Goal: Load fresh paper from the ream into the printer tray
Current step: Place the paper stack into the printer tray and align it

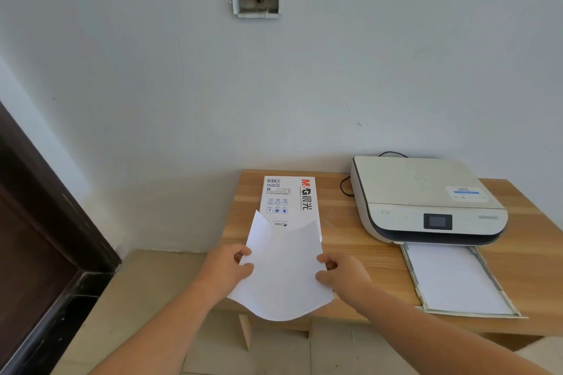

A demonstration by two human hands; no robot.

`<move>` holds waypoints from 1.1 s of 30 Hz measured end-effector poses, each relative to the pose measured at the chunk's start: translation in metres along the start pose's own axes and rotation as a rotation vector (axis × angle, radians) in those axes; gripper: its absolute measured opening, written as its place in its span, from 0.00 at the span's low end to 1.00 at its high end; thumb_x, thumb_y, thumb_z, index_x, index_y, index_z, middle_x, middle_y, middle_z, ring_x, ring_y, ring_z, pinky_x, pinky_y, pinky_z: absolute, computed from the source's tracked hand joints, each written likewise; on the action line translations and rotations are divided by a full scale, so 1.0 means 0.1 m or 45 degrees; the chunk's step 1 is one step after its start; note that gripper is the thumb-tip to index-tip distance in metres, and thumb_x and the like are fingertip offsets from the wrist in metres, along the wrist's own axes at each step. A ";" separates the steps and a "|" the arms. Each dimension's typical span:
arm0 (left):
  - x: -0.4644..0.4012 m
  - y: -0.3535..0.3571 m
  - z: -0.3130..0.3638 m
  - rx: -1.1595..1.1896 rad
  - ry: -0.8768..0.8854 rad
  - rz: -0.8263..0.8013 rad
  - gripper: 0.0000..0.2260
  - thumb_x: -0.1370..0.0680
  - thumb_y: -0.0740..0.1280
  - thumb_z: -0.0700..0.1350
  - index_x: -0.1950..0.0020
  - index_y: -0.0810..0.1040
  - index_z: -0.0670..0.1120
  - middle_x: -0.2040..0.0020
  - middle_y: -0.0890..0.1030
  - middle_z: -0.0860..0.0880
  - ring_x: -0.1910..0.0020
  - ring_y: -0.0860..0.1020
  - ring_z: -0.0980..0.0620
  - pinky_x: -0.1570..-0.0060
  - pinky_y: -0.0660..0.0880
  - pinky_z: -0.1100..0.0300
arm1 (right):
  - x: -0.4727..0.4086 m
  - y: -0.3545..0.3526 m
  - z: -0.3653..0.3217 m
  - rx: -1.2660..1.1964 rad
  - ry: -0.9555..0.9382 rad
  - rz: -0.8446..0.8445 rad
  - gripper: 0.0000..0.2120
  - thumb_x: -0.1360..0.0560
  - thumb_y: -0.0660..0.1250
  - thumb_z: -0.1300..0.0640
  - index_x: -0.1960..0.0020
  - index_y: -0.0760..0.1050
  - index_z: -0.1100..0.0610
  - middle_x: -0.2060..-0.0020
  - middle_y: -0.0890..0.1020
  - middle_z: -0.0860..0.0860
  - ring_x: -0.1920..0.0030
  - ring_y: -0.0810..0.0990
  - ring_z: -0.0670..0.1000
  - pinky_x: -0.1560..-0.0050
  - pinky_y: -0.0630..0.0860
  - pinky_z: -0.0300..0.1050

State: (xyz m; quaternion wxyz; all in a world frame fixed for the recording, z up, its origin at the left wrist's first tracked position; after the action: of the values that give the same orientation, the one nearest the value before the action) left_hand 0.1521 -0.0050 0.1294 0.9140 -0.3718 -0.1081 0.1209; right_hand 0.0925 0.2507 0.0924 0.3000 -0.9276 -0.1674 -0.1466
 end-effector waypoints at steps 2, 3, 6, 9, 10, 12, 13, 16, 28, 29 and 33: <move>-0.02 -0.06 0.02 0.012 0.017 0.038 0.14 0.27 0.72 0.44 0.42 0.79 0.47 0.60 0.74 0.52 0.62 0.73 0.56 0.64 0.68 0.71 | 0.01 -0.07 -0.07 0.006 -0.033 0.033 0.19 0.27 0.69 0.61 0.36 0.75 0.54 0.59 0.73 0.48 0.60 0.74 0.46 0.63 0.71 0.34; -0.03 -0.09 0.04 0.022 0.030 0.057 0.14 0.27 0.72 0.43 0.42 0.79 0.46 0.61 0.74 0.52 0.63 0.73 0.56 0.64 0.68 0.70 | 0.01 -0.11 -0.11 0.005 -0.048 0.047 0.19 0.27 0.69 0.61 0.36 0.75 0.54 0.59 0.73 0.48 0.61 0.74 0.46 0.63 0.71 0.34; -0.08 -0.16 0.11 0.008 0.074 0.111 0.14 0.27 0.71 0.44 0.42 0.79 0.48 0.62 0.72 0.53 0.65 0.72 0.57 0.67 0.66 0.71 | -0.01 -0.22 -0.22 0.007 -0.085 0.094 0.19 0.26 0.67 0.61 0.35 0.74 0.52 0.59 0.73 0.48 0.62 0.73 0.45 0.65 0.70 0.33; -0.16 -0.21 0.23 -0.041 0.165 0.153 0.13 0.26 0.70 0.45 0.41 0.79 0.48 0.63 0.71 0.54 0.66 0.71 0.57 0.69 0.65 0.72 | -0.05 -0.31 -0.33 0.039 -0.114 0.132 0.21 0.25 0.67 0.60 0.33 0.73 0.51 0.56 0.76 0.47 0.59 0.75 0.45 0.63 0.72 0.33; -0.19 -0.22 0.26 -0.048 0.188 0.165 0.13 0.26 0.70 0.45 0.41 0.79 0.48 0.63 0.71 0.55 0.66 0.71 0.58 0.68 0.66 0.72 | -0.07 -0.34 -0.36 0.048 -0.123 0.145 0.21 0.24 0.66 0.60 0.32 0.73 0.51 0.54 0.77 0.48 0.57 0.76 0.45 0.60 0.73 0.34; -0.25 -0.23 0.30 -0.043 0.219 0.190 0.14 0.25 0.70 0.44 0.40 0.79 0.47 0.62 0.72 0.55 0.65 0.71 0.58 0.67 0.65 0.72 | -0.11 -0.39 -0.41 0.063 -0.125 0.172 0.21 0.24 0.66 0.59 0.31 0.72 0.50 0.50 0.77 0.48 0.54 0.77 0.46 0.55 0.74 0.36; -0.28 -0.23 0.32 -0.043 0.235 0.202 0.14 0.25 0.70 0.44 0.40 0.79 0.47 0.61 0.72 0.55 0.64 0.71 0.57 0.66 0.65 0.72 | -0.13 -0.42 -0.43 0.075 -0.127 0.183 0.22 0.24 0.66 0.58 0.31 0.72 0.50 0.49 0.77 0.47 0.53 0.77 0.47 0.54 0.74 0.36; -0.37 -0.20 0.34 -0.047 0.273 0.219 0.14 0.25 0.69 0.45 0.40 0.79 0.47 0.57 0.74 0.53 0.61 0.71 0.57 0.60 0.66 0.68 | -0.18 -0.46 -0.47 0.110 -0.162 0.214 0.22 0.23 0.66 0.58 0.30 0.70 0.51 0.47 0.75 0.46 0.49 0.76 0.48 0.50 0.73 0.37; -0.73 0.08 0.30 0.128 0.290 0.231 0.13 0.27 0.72 0.43 0.43 0.81 0.48 0.58 0.76 0.57 0.58 0.74 0.58 0.60 0.67 0.72 | -0.38 -0.67 -0.18 -0.016 -0.070 0.327 0.22 0.24 0.68 0.57 0.31 0.72 0.48 0.49 0.77 0.46 0.50 0.77 0.45 0.49 0.73 0.37; -0.75 0.13 0.32 0.152 0.290 0.227 0.13 0.27 0.72 0.43 0.43 0.81 0.48 0.58 0.76 0.56 0.58 0.74 0.58 0.60 0.66 0.73 | -0.37 -0.70 -0.14 -0.039 -0.054 0.337 0.22 0.24 0.68 0.57 0.31 0.72 0.48 0.49 0.77 0.46 0.50 0.77 0.45 0.49 0.73 0.37; -0.79 0.32 0.42 0.218 0.309 0.196 0.12 0.28 0.73 0.42 0.44 0.82 0.47 0.58 0.76 0.56 0.58 0.74 0.58 0.60 0.66 0.73 | -0.35 -0.86 0.02 -0.101 -0.018 0.385 0.21 0.24 0.68 0.59 0.32 0.73 0.49 0.50 0.78 0.48 0.51 0.78 0.47 0.52 0.73 0.36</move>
State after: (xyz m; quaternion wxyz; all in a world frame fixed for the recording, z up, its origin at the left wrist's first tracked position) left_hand 0.0610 0.0207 0.1282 0.9368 -0.3114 0.0426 0.1537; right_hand 0.0271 0.3096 0.1210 0.2807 -0.9543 -0.0222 -0.0998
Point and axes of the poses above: each hand's wrist, its own x-axis away from the middle knuckle, its own y-axis out of the palm, z = x × y, the point moved 9 cm from there along -x, towards the middle knuckle
